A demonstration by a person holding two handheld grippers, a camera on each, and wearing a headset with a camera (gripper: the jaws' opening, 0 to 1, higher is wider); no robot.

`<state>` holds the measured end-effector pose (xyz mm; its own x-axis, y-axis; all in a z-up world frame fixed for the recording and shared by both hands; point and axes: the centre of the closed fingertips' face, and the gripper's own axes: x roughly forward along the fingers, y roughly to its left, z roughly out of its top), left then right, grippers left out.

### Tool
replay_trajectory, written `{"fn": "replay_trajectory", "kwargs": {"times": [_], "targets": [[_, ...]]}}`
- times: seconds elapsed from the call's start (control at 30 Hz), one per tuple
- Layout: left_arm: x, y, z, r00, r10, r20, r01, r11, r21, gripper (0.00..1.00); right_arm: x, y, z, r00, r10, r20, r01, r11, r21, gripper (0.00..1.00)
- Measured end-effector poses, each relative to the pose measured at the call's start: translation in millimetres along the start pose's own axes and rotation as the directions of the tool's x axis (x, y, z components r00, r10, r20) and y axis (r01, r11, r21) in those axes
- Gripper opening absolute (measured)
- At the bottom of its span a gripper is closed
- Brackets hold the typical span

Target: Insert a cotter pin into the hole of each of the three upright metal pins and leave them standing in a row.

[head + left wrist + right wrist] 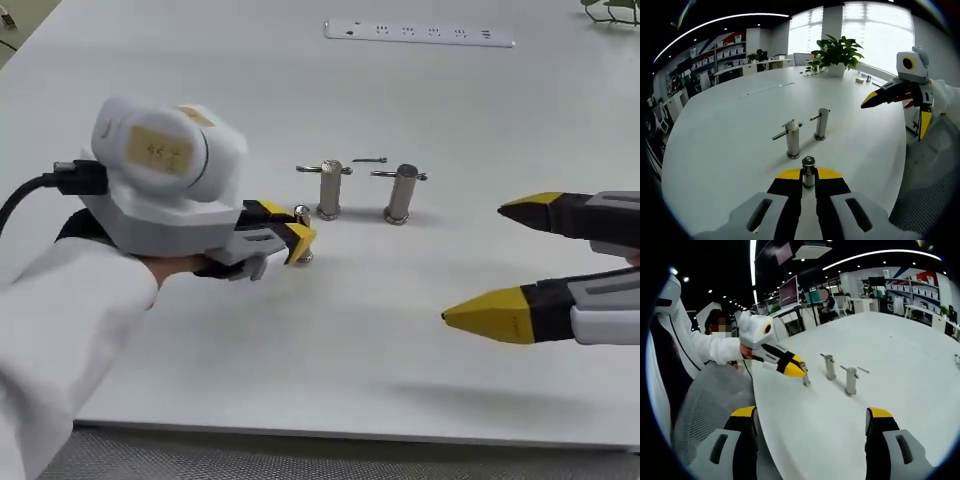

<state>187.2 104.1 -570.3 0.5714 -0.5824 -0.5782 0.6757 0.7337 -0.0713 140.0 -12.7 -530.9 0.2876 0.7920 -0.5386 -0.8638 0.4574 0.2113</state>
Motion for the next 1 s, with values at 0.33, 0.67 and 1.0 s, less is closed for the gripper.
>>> {"fn": "replay_trajectory", "kwargs": {"times": [0.33, 0.67, 1.0], "targets": [[3.5, -2.4, 1.7, 1.0000, 0.006, 0.004, -0.006, 1.000, 0.005, 0.06, -0.7, 0.8, -0.8, 1.0000, -0.001, -0.006, 0.001, 1.000, -0.004, 0.87], [5.9, -6.6, -0.8, 1.0000, 0.003, -0.008, -0.003, 0.999, 0.037, 0.06, -0.3, 2.0, -2.4, 1.0000, -0.001, -0.010, 0.001, 1.000, -0.003, 0.87], [3.9, -7.6, -3.0, 0.9998, -0.017, -0.009, 0.017, 1.000, -0.009, 0.06, -0.2, 2.4, -2.5, 1.0000, -0.001, -0.005, 0.001, 1.000, 0.003, 0.87]]}}
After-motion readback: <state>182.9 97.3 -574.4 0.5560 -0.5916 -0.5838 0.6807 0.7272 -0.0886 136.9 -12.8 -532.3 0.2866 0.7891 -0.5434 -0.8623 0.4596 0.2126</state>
